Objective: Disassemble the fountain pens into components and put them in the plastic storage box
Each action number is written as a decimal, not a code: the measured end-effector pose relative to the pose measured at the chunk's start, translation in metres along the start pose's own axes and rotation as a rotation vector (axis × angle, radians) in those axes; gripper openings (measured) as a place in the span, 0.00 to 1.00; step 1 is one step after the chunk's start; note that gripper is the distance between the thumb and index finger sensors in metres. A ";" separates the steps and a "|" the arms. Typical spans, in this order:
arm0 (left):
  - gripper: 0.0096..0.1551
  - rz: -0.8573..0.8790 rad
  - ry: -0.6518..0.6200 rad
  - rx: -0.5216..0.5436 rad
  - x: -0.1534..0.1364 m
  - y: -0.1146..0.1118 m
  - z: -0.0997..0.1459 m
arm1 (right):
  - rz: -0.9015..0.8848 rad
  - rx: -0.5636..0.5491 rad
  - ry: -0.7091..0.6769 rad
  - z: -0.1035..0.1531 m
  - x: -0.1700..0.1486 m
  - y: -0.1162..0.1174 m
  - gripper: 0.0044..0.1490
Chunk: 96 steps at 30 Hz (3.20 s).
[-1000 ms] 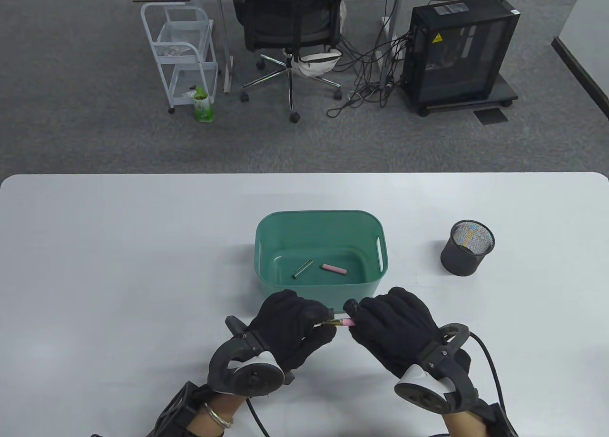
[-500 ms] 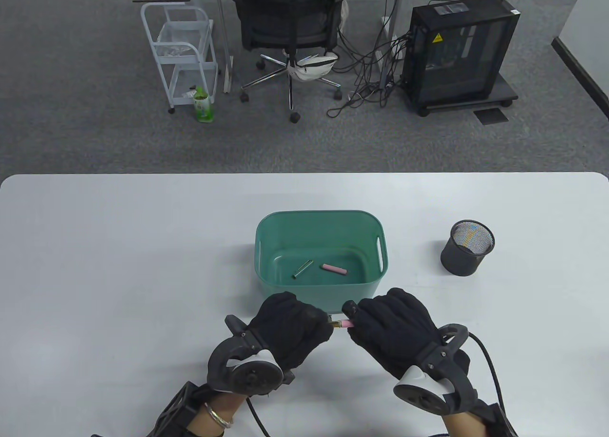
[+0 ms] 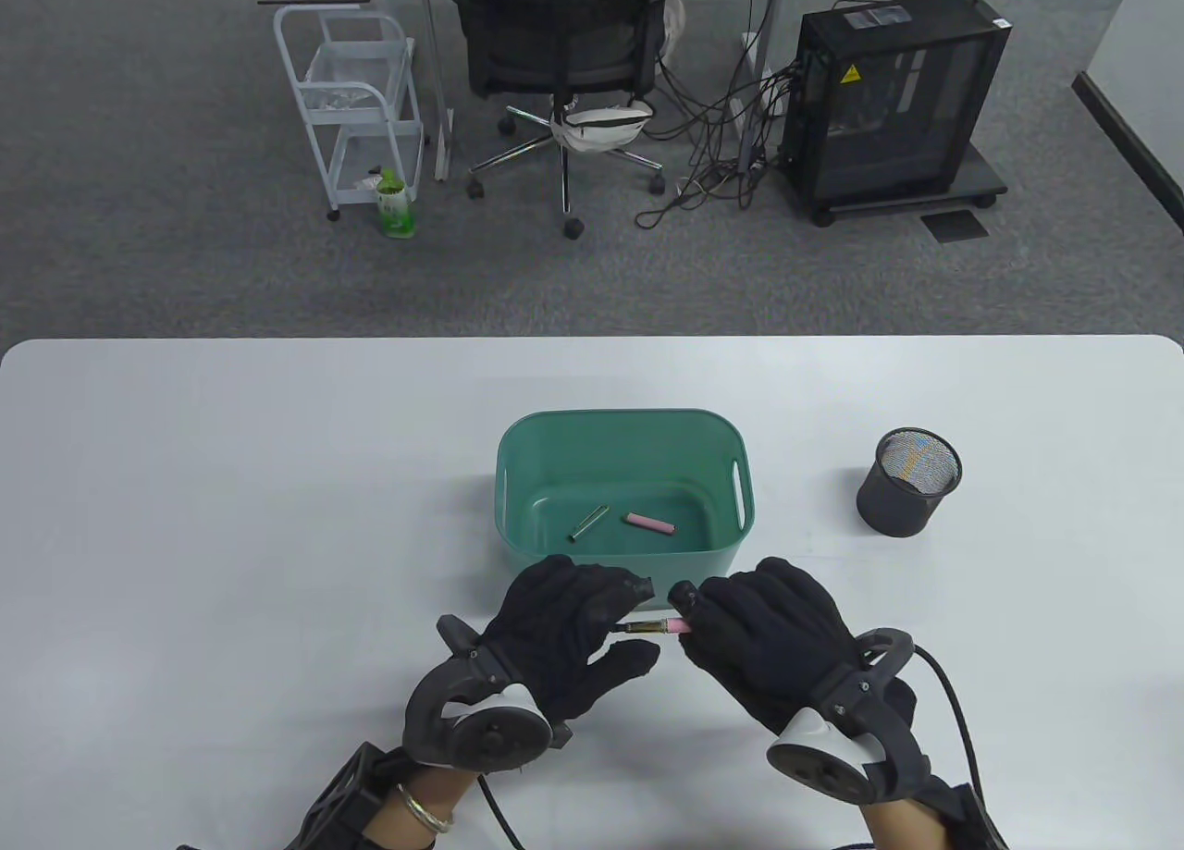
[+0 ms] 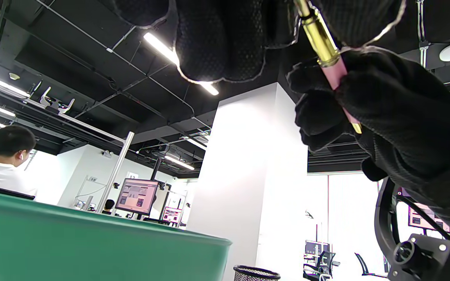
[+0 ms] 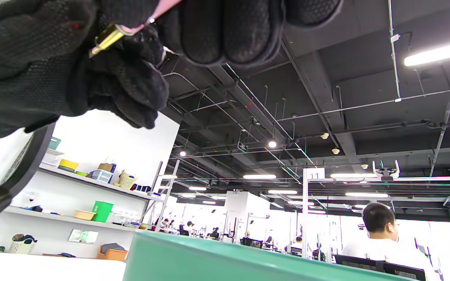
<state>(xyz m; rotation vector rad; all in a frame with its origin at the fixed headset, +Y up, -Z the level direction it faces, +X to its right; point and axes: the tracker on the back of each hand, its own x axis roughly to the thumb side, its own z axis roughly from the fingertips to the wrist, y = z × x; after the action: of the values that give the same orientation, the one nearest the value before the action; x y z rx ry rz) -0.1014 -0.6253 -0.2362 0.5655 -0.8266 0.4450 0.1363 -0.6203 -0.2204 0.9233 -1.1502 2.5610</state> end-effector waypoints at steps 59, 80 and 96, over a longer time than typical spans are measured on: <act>0.36 -0.002 0.028 0.022 -0.003 0.001 0.001 | 0.002 0.006 -0.003 0.000 -0.001 0.002 0.27; 0.23 -0.028 0.018 0.002 0.000 -0.001 0.000 | 0.005 0.007 -0.002 0.000 -0.002 0.002 0.28; 0.25 0.006 0.011 0.000 -0.001 -0.002 0.000 | -0.004 0.005 -0.008 0.001 -0.001 0.002 0.28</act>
<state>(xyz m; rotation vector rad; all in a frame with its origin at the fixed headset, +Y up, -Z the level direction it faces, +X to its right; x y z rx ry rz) -0.1013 -0.6268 -0.2378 0.5608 -0.8180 0.4529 0.1362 -0.6222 -0.2216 0.9362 -1.1433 2.5611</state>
